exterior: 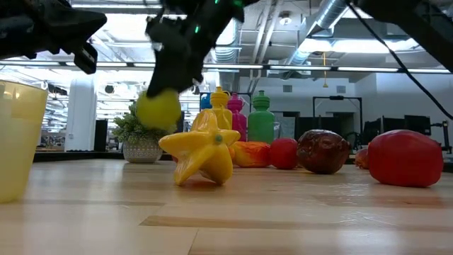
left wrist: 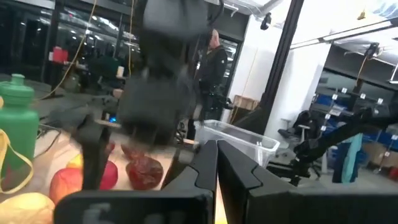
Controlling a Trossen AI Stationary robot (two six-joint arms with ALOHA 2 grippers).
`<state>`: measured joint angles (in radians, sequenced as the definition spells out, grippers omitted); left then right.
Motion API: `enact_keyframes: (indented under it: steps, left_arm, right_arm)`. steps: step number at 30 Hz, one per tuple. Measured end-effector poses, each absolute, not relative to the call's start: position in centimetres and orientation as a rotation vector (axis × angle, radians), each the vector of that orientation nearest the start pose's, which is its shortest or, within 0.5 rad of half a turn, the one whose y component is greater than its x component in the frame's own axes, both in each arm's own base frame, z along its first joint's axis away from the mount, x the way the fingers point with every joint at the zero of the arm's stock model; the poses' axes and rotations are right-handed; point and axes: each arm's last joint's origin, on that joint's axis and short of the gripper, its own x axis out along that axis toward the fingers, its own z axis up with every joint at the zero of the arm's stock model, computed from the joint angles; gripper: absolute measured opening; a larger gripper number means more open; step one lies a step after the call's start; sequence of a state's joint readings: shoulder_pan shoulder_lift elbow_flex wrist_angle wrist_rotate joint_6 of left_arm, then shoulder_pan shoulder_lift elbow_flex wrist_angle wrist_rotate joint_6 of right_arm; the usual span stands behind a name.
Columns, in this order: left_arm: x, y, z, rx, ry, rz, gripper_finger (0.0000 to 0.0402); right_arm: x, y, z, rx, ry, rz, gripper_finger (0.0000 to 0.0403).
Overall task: Pick & Place Food Item
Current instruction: Put the green apple into the white bin
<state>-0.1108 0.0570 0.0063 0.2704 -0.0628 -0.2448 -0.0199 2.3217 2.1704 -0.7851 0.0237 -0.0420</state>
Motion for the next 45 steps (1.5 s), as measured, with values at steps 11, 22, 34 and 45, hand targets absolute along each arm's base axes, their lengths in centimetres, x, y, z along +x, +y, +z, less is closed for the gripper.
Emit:
enact_keyframes:
  steps: [11, 22, 34, 45]
  left_arm:
    - [9.9, -1.4, 18.1, -0.140, -0.139, -0.208, 0.0000]
    - [10.1, -1.4, 16.8, -0.152, -0.006, -0.218, 0.0000]
    - [10.0, -1.4, 17.1, -0.145, -0.031, -0.220, 0.0000]
    - [10.1, -1.4, 17.1, -0.146, -0.029, -0.220, 0.0000]
  right_arm:
    - [46.0, -0.2, 36.0, -0.079, 0.670, 0.001, 0.0276]
    - [40.6, 2.1, 43.7, -0.088, 0.468, 0.047, 0.0276]
    - [37.5, 5.5, 47.1, -0.067, 0.349, 0.205, 0.0276]
    - [33.2, 9.4, 50.4, -0.070, 0.233, 0.389, 0.0276]
